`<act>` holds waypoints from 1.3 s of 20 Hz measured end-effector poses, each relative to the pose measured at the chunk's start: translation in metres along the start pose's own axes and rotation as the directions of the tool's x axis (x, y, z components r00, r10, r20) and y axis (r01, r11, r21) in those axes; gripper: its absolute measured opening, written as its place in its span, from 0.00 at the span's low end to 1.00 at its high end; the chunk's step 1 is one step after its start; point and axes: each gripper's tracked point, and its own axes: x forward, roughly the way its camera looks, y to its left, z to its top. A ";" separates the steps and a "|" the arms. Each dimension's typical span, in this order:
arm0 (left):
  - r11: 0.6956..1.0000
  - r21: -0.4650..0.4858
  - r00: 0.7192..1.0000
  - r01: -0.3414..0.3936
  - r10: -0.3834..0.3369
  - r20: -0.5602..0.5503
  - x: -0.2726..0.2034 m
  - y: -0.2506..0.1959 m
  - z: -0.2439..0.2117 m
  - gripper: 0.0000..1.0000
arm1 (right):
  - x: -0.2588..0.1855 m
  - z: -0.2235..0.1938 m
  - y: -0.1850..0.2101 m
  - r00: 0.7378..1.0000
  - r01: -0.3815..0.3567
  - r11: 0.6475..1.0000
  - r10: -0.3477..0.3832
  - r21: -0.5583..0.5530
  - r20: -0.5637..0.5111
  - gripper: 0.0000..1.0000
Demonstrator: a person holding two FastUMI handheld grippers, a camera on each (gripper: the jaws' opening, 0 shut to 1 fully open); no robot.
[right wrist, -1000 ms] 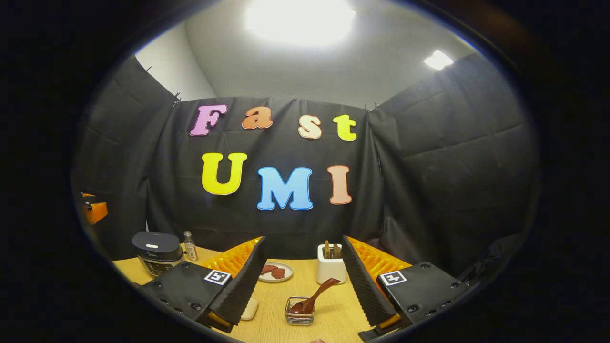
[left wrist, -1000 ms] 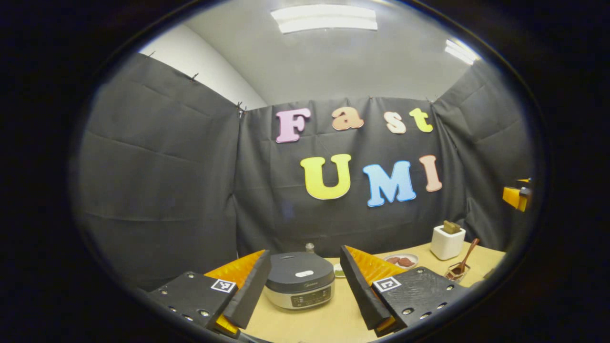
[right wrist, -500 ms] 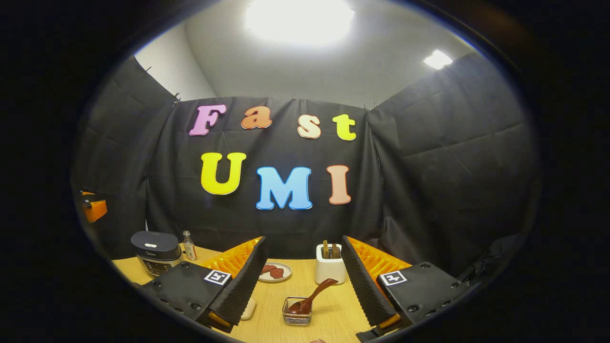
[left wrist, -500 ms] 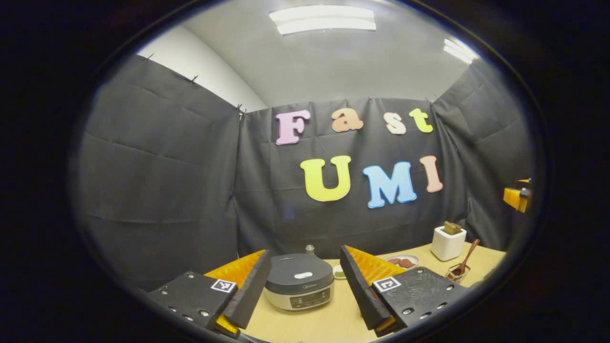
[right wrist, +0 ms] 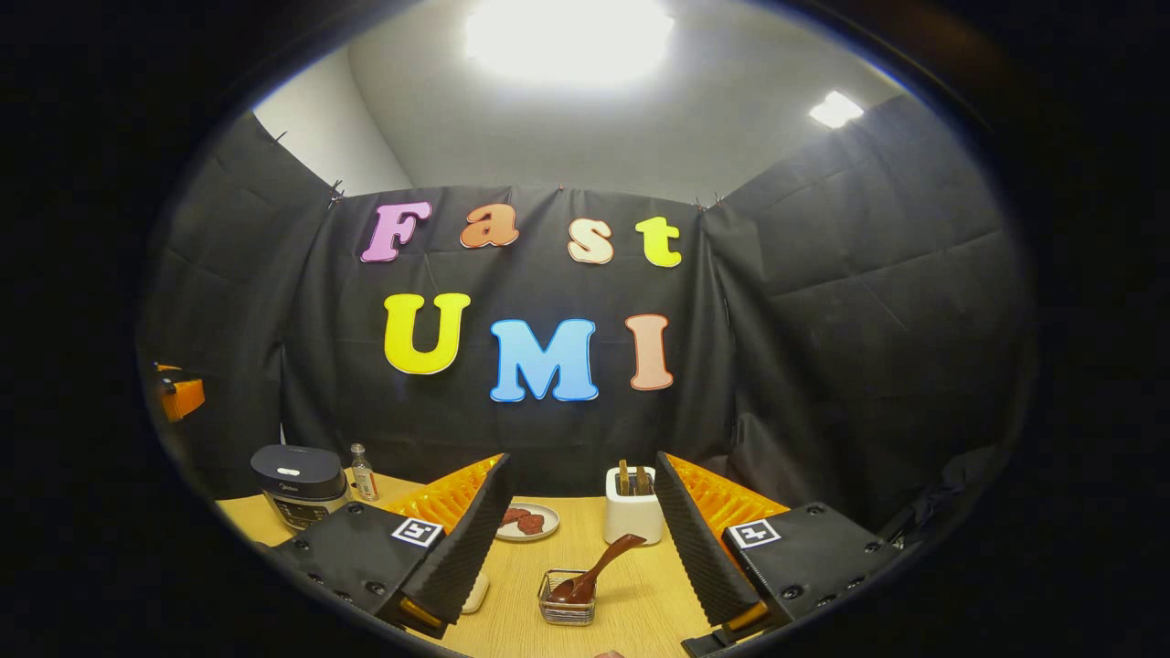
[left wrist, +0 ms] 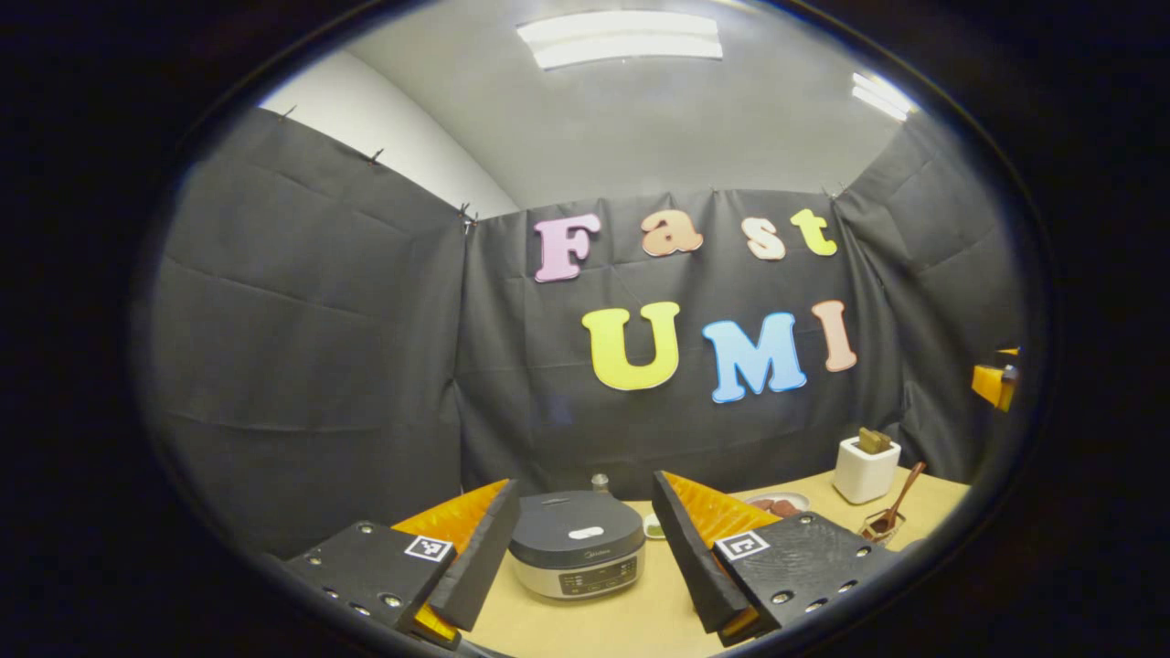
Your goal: Close the left gripper, press the button to open the rice cooker; take a wooden spoon from the chopstick holder with the right hand, scoop a spoonful of rice and pour it into the rice cooker, then put the wooden spoon back into the chopstick holder.
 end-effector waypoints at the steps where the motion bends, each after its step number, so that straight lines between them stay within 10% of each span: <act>1: 1.000 0.002 1.000 -0.003 0.003 0.000 0.001 0.000 0.002 0.83 | 0.001 -0.001 0.000 1.000 -0.001 1.000 0.001 0.002 -0.002 0.97; 17: 0.999 -0.009 0.999 -0.036 0.036 -0.004 0.002 -0.010 0.007 0.03 | 0.012 -0.010 -0.014 0.999 -0.046 0.999 0.046 -0.013 0.009 0.97; 26: 0.999 0.009 0.998 -0.051 0.051 -0.020 0.040 0.001 0.013 0.01 | 0.015 -0.024 -0.020 0.996 -0.091 0.996 0.091 0.020 -0.002 0.98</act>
